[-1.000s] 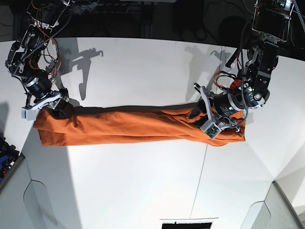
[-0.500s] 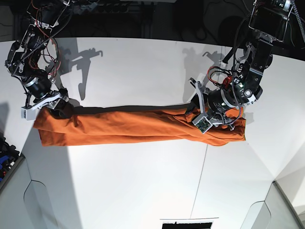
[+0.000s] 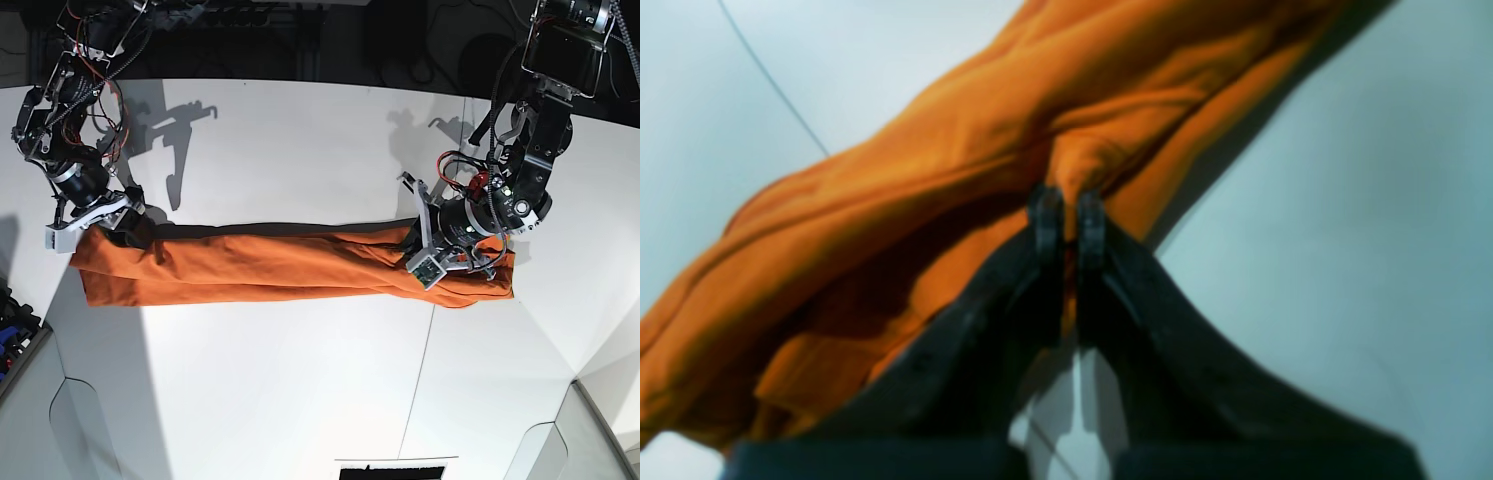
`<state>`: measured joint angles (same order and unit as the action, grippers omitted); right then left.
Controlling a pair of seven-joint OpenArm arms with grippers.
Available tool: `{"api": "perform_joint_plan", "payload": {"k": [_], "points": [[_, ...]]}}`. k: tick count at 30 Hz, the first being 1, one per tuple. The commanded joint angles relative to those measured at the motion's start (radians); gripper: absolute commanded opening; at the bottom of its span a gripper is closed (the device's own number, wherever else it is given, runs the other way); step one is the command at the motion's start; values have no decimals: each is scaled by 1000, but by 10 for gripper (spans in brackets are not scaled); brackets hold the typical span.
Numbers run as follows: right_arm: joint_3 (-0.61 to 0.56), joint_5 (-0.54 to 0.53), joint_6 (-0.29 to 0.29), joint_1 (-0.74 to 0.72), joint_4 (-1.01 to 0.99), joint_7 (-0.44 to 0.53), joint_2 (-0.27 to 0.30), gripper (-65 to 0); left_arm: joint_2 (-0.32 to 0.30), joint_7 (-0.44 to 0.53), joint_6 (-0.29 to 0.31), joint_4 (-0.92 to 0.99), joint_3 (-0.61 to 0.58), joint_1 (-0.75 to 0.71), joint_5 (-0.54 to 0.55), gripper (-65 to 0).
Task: Layout the t-shirt on the table in an organized manner, then fold the t-shirt properly
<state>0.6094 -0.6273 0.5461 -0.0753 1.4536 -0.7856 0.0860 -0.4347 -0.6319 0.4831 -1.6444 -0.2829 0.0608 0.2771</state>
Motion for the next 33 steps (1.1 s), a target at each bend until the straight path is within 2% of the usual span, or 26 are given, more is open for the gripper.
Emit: {"api": "perform_joint_plan", "payload": {"k": [1, 4, 9, 16, 19, 22, 25, 30, 33], "points": [[2, -19, 8, -16, 20, 27, 11, -374, -18, 13, 0, -38, 6, 19, 25, -650], [5, -42, 8, -15, 20, 6, 14, -374, -50, -13, 0, -91, 6, 19, 67, -650], [25, -128, 35, 2, 45, -120, 14, -374, -101, -57, 0, -138, 6, 18, 138, -650], [120, -153, 34, 116, 201, -111, 14, -374, -137, -62, 23, -148, 6, 14, 154, -650], [167, -127, 34, 148, 210, -84, 19, -374, -137, -65, 23, -155, 6, 14, 158, -650], [178, -39, 34, 165, 205, -23, 19, -369, -136, -61, 27, -156, 6, 14, 188, -650], [172, 0, 32, 167, 187, 5, 30, -319, -134, -61, 27, -156, 6, 14, 199, -650], [127, 68, 30, 167, 129, 39, 102, -305, -131, -61, 37, -156, 6, 14, 198, -650], [72, 91, 30, 167, 61, 95, 156, -305, -131, -61, 37, -156, 6, 14, 198, -650]]}}
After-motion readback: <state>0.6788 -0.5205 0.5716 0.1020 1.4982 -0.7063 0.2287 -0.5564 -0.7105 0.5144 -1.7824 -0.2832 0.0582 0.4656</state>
